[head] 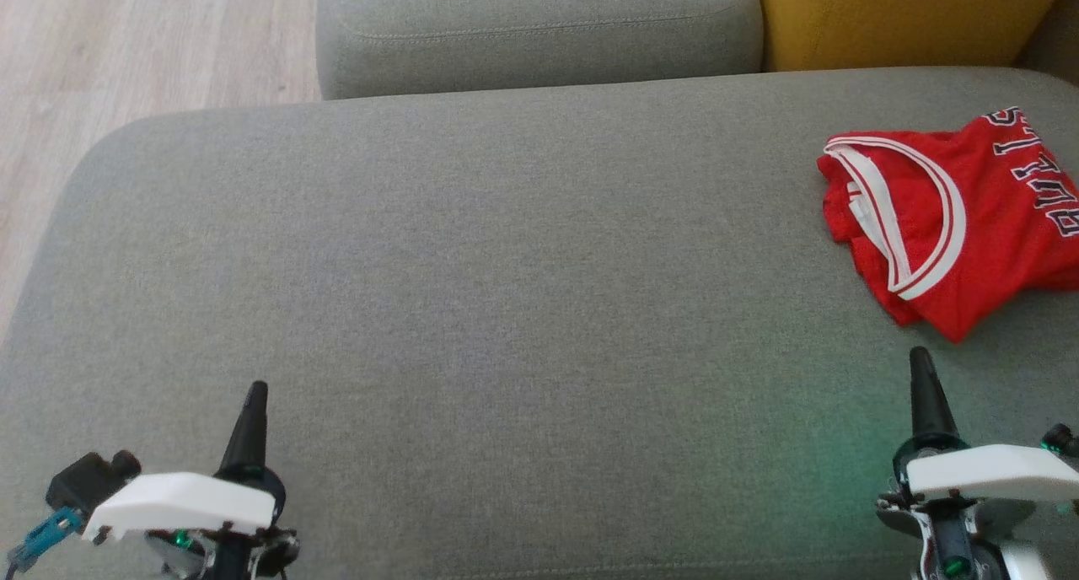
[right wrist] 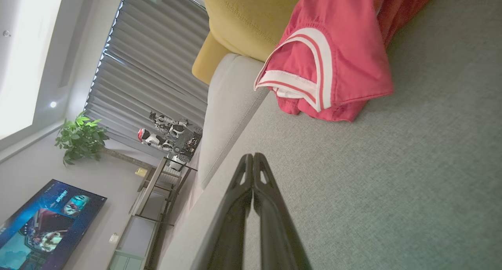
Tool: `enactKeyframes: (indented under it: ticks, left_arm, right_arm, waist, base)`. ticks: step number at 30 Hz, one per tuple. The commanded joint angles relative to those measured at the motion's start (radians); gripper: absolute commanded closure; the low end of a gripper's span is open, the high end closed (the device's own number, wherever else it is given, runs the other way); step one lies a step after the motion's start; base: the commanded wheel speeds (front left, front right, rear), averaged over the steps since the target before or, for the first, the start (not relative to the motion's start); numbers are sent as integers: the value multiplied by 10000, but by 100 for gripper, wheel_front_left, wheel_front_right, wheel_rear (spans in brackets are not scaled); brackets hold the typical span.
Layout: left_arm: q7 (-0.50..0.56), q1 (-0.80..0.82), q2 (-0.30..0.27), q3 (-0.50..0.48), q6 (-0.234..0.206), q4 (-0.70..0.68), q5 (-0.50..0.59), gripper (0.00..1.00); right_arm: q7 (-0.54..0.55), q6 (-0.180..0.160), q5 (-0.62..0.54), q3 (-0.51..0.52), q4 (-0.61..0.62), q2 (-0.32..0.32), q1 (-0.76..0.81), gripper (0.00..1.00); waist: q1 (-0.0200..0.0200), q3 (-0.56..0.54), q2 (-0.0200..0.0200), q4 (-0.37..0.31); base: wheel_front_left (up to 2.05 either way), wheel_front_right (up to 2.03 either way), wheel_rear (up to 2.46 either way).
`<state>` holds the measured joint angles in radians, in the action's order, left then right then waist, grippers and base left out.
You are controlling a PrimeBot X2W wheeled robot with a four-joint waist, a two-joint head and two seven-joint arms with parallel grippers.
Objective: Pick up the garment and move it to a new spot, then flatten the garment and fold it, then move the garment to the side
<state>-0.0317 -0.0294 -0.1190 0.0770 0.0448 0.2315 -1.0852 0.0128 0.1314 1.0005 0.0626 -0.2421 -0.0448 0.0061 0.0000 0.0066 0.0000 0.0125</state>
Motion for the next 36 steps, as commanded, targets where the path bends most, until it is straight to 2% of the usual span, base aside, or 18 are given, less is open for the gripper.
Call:
enactKeyframes:
  ticks: [1, 36]
  left_arm:
    - [74, 575, -34, -420, 80, -251, -329, 100]
    - [997, 1142, 423, -1407, 639, 26, -3919, 100]
  right_arm:
    - [68, -5, 420, -75, 260, -142, -594, 100]
    - [666, -7, 4563, 254, 59, -149, -977, 100]
  waist:
    - [0, -1, 0, -5]
    - [0, -25, 0, -91]
  base:
    - [0, 0, 0]
    - [0, 0, 0]
